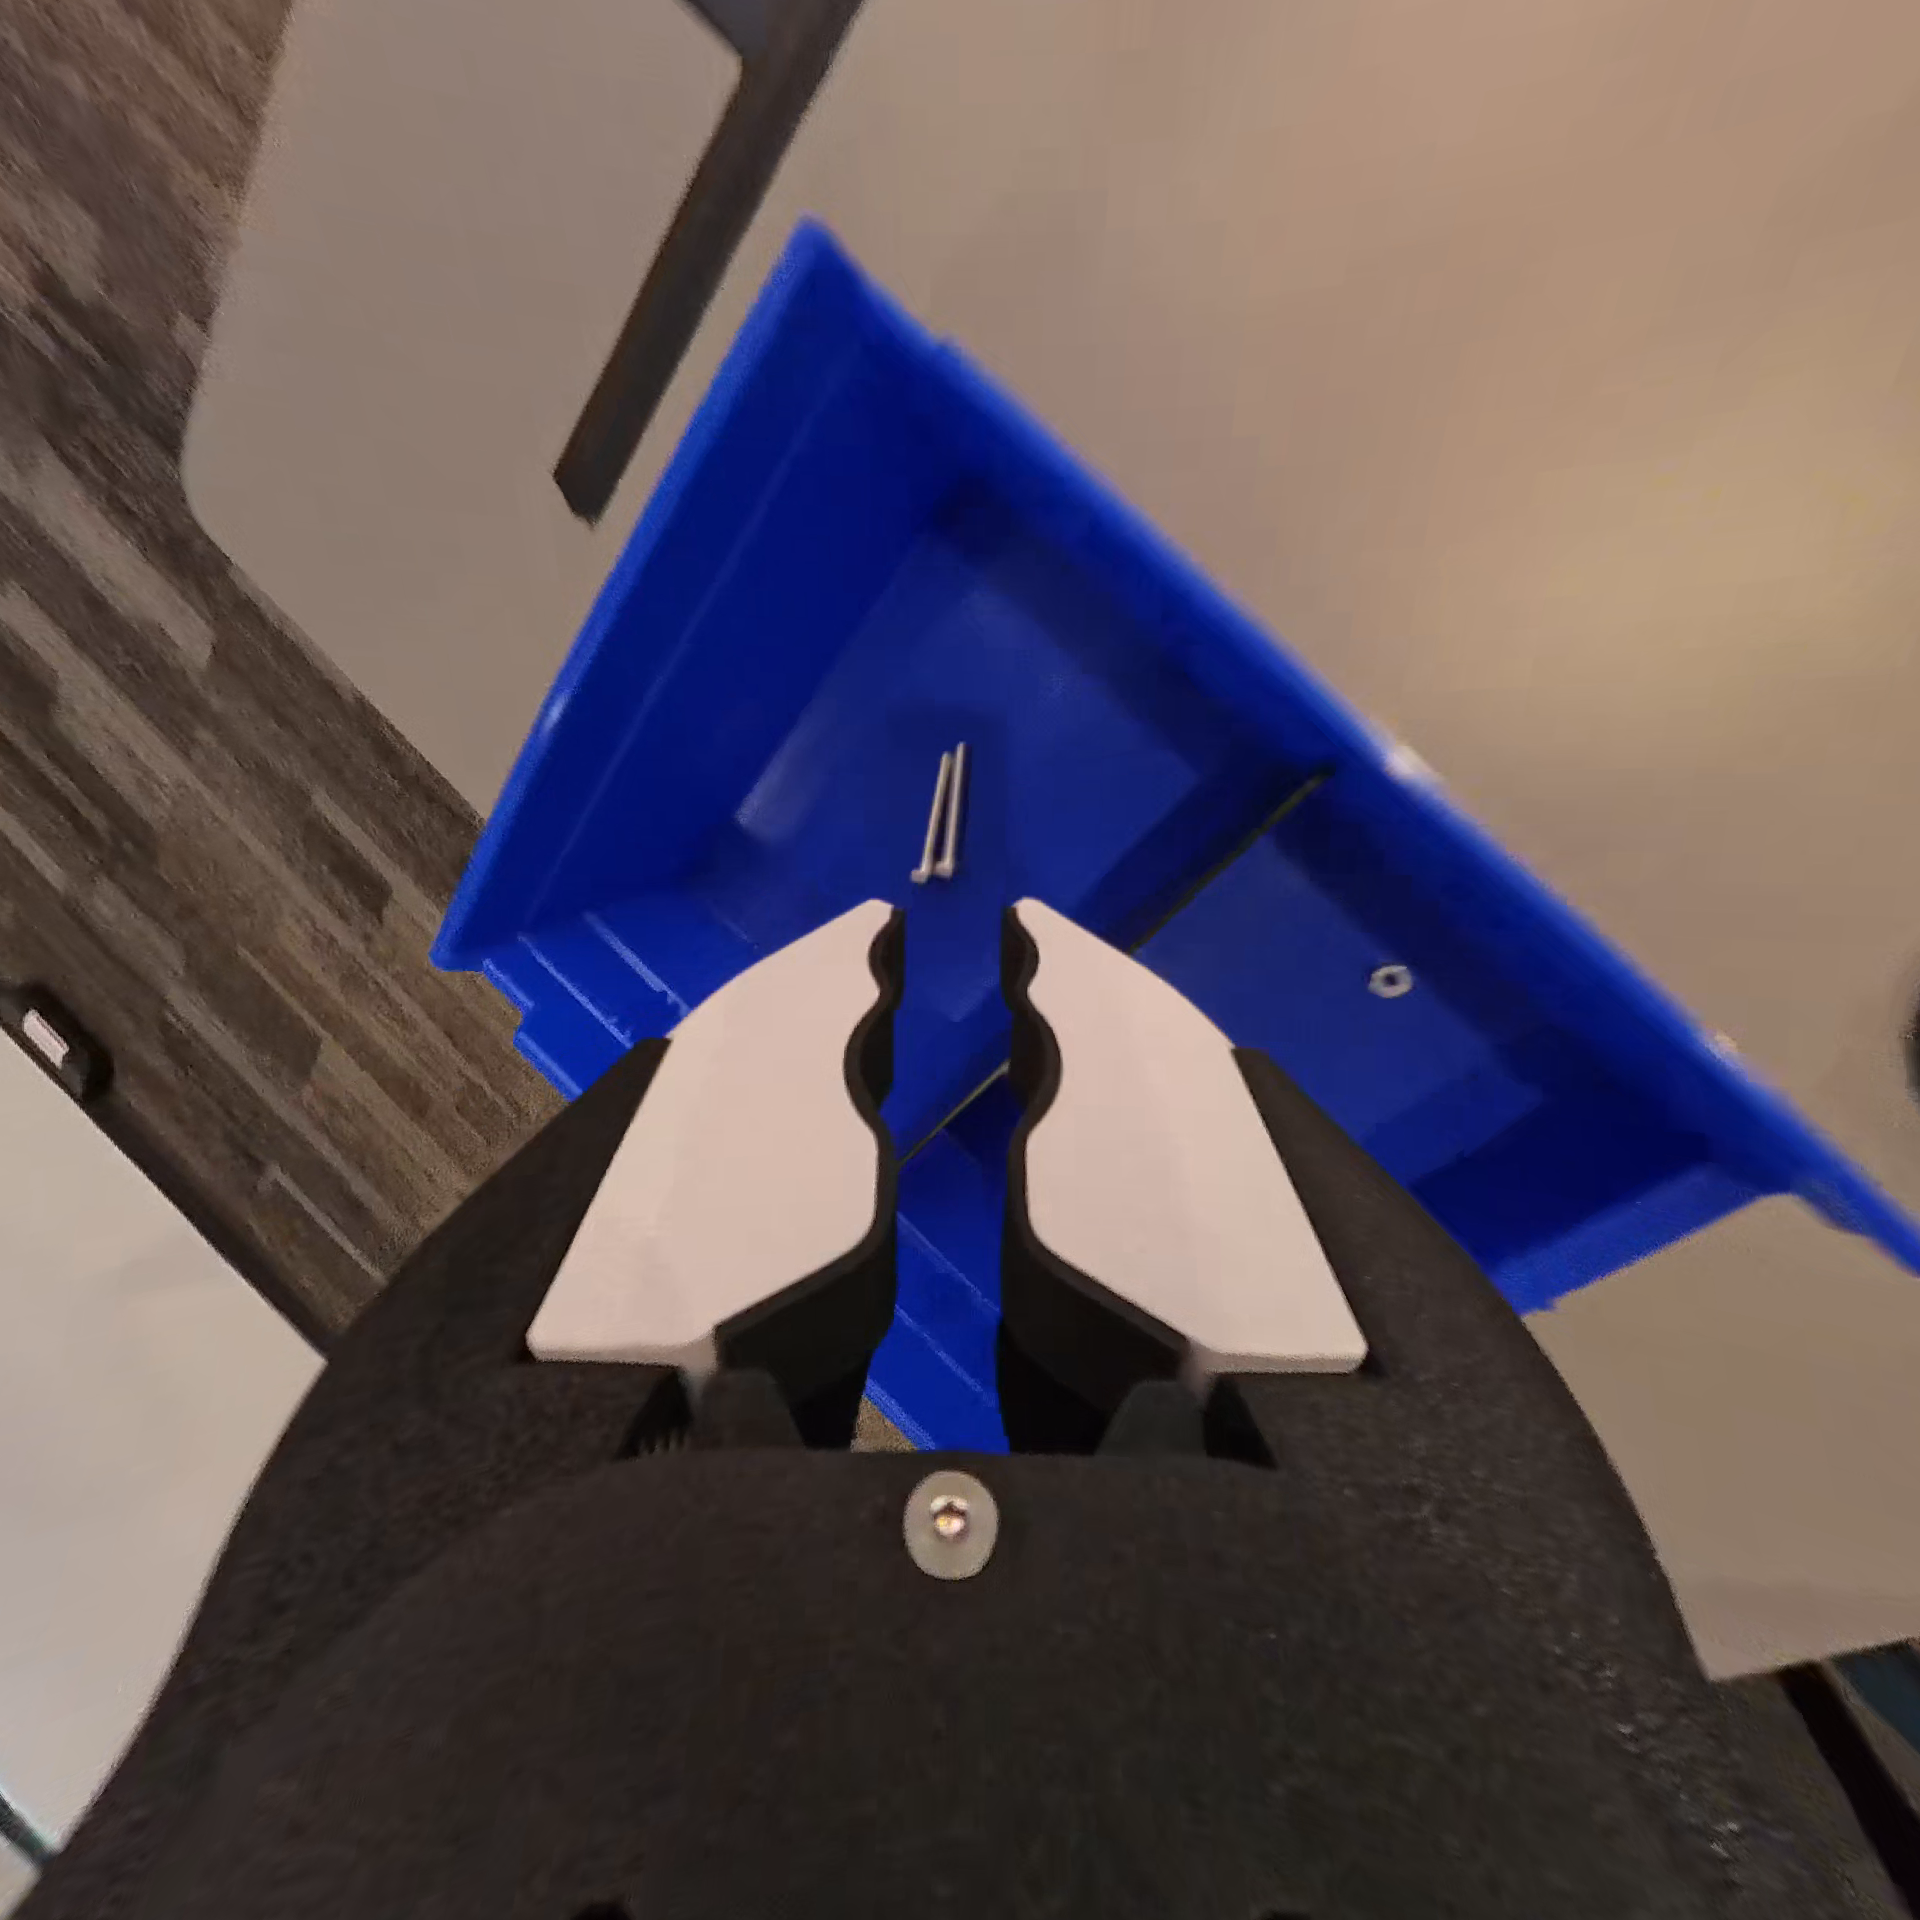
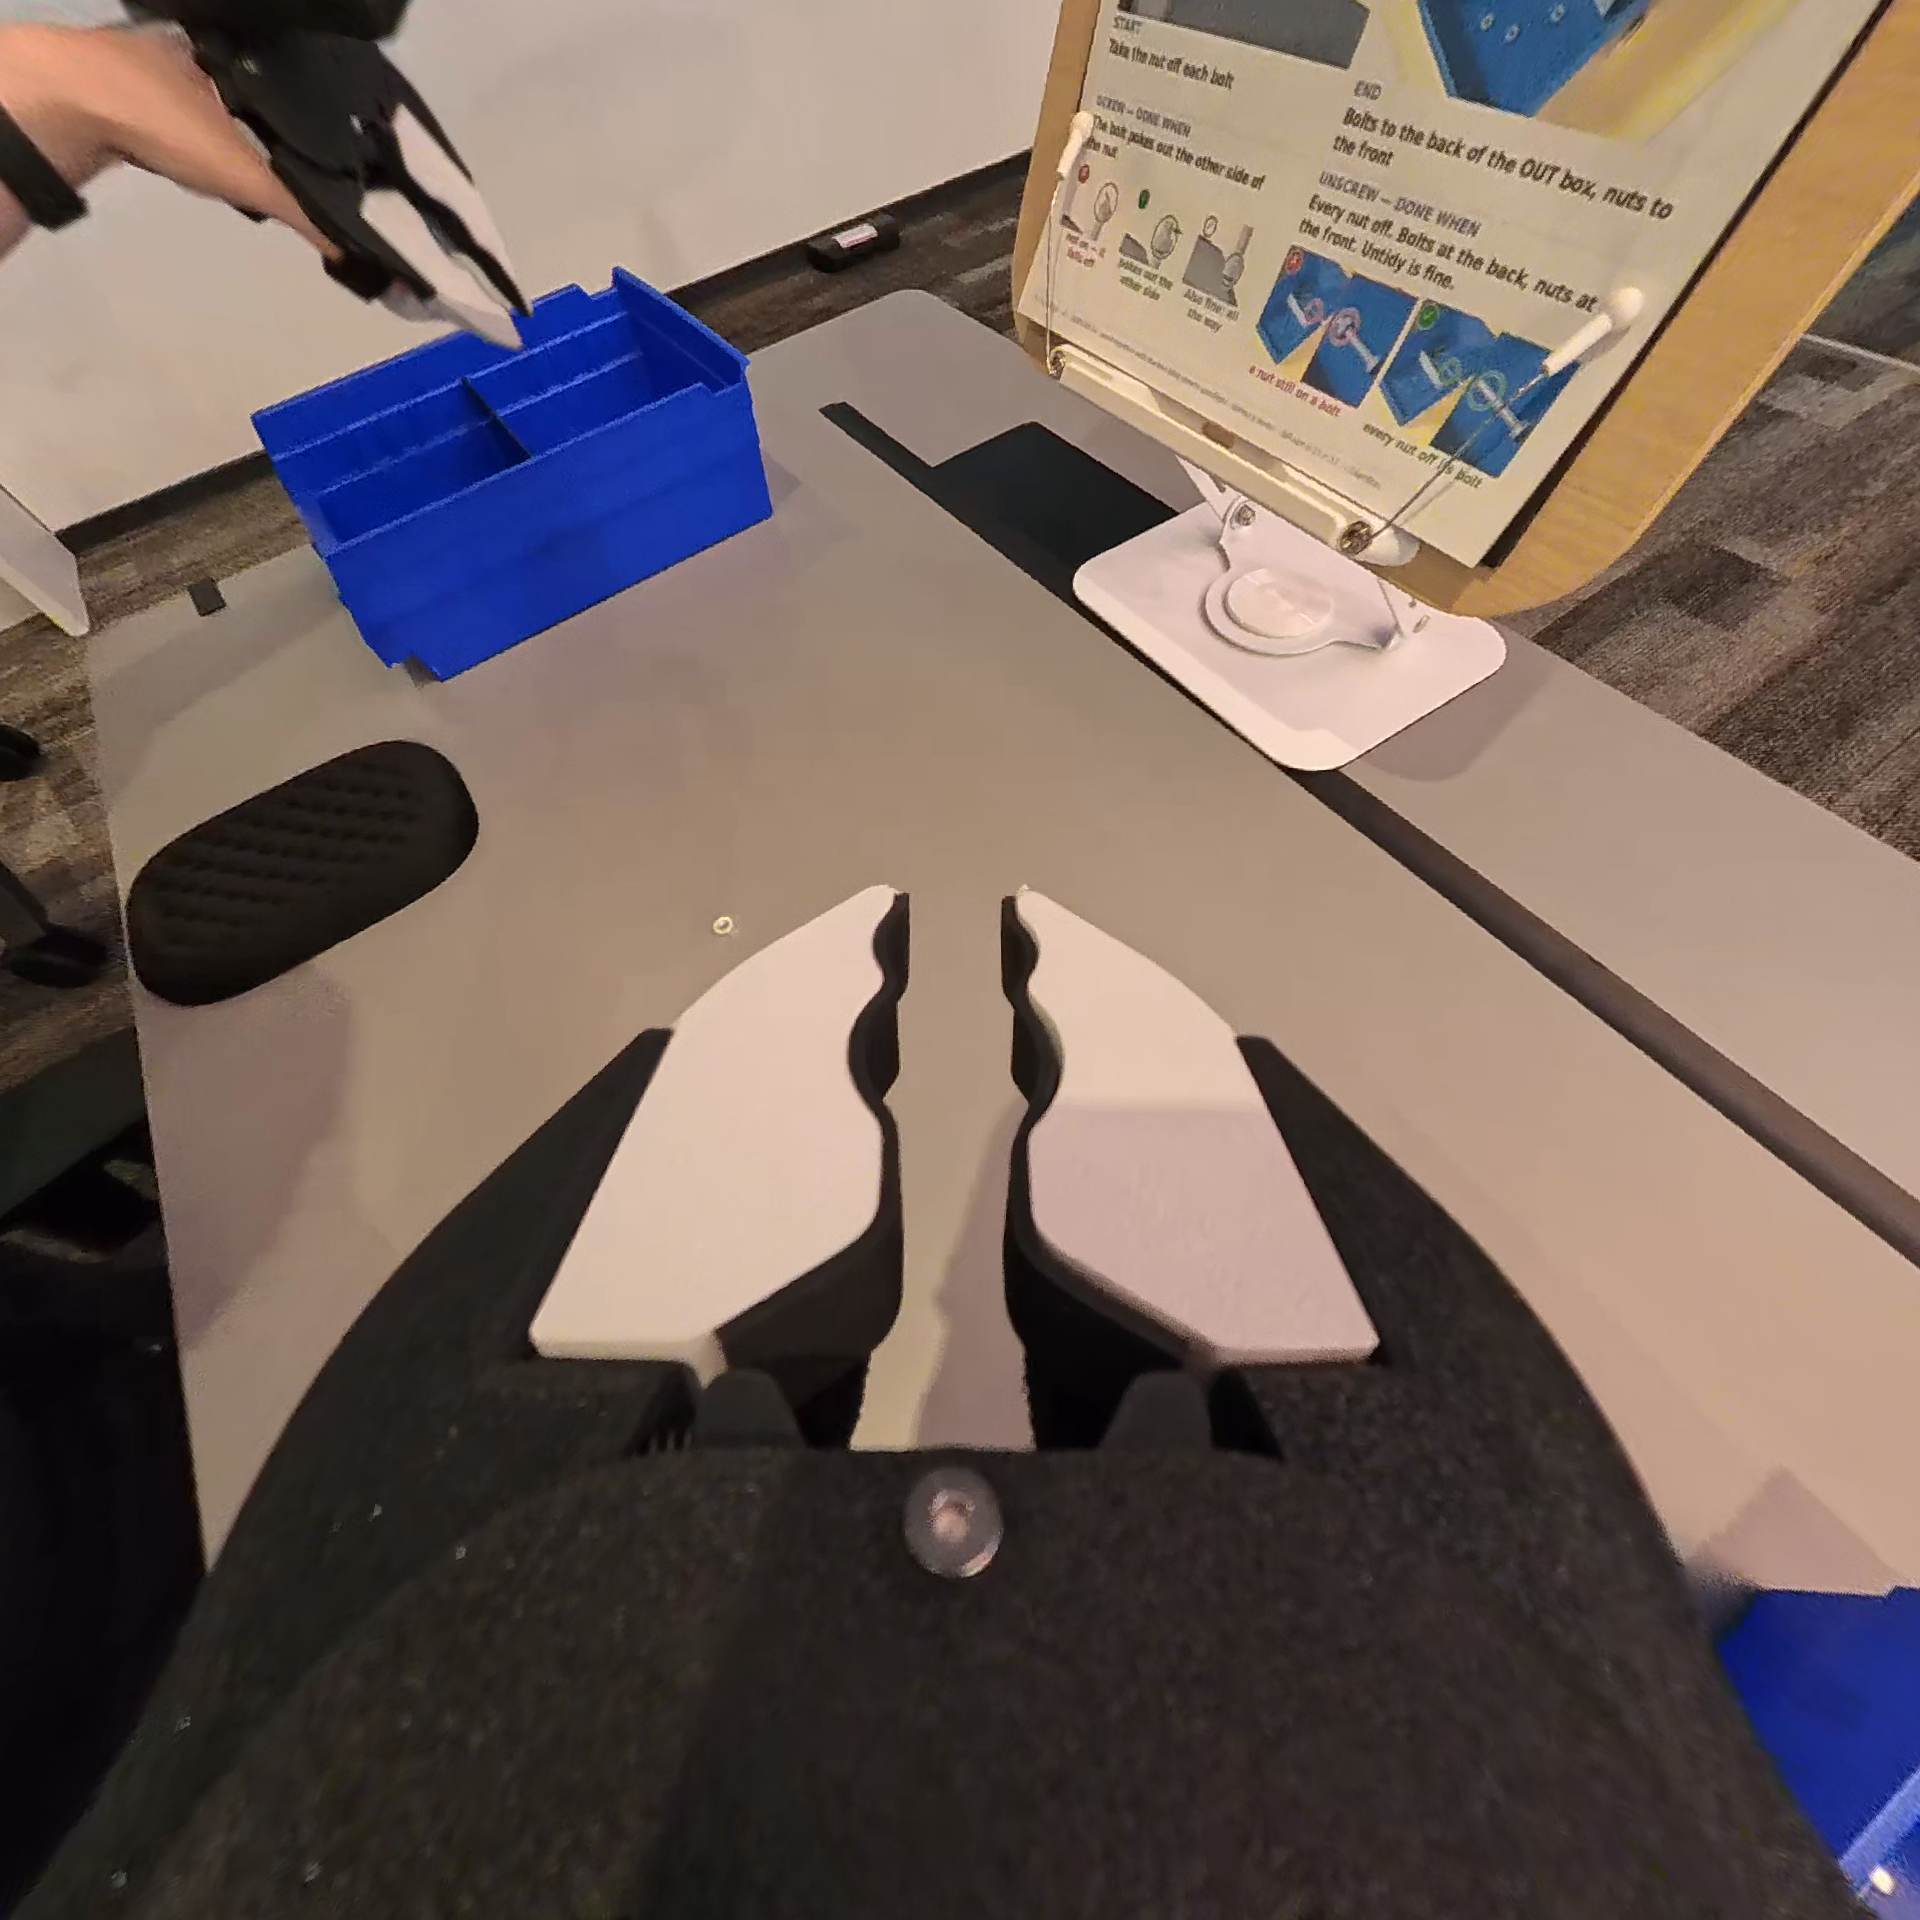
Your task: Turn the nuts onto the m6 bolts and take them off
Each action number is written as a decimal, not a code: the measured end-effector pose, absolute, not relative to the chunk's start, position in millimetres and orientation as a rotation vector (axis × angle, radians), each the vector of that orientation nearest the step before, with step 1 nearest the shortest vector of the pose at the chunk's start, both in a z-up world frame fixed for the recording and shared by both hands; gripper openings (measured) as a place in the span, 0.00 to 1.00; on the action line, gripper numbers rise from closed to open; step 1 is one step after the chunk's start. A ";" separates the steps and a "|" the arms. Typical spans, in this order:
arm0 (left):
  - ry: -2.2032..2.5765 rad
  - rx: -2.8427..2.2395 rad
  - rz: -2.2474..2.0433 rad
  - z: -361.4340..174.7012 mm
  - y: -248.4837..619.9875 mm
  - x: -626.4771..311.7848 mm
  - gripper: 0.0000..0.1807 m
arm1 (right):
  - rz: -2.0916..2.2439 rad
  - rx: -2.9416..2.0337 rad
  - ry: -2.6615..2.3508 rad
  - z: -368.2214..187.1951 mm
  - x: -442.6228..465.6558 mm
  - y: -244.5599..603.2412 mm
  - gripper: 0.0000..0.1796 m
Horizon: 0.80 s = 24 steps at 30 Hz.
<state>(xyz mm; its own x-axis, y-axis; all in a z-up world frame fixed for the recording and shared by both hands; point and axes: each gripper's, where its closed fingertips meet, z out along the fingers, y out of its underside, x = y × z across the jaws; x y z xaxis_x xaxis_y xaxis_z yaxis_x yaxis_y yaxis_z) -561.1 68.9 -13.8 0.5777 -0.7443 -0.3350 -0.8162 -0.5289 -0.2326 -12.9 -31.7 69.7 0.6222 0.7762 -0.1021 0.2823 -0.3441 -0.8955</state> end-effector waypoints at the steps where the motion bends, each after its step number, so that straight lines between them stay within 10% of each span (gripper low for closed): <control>1: 1.279 -2.459 0.277 -25.2 71.0 -570.2 0.10 | 0.659 -1.901 -0.828 70.8 -12.4 -29.5 0.09; 24: 1.623 -2.576 0.244 -134.8 109.0 -608.0 0.08 | 0.578 -1.971 -0.876 40.7 -29.8 -5.0 0.09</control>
<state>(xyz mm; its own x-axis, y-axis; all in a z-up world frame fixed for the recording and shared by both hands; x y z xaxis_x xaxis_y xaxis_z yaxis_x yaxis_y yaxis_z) -608.0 109.0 -134.8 0.4236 -0.8876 -0.1808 -0.9016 -0.4325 0.0112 -29.8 -5.0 40.7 0.6434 0.7632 -0.0592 0.3550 -0.3660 -0.8603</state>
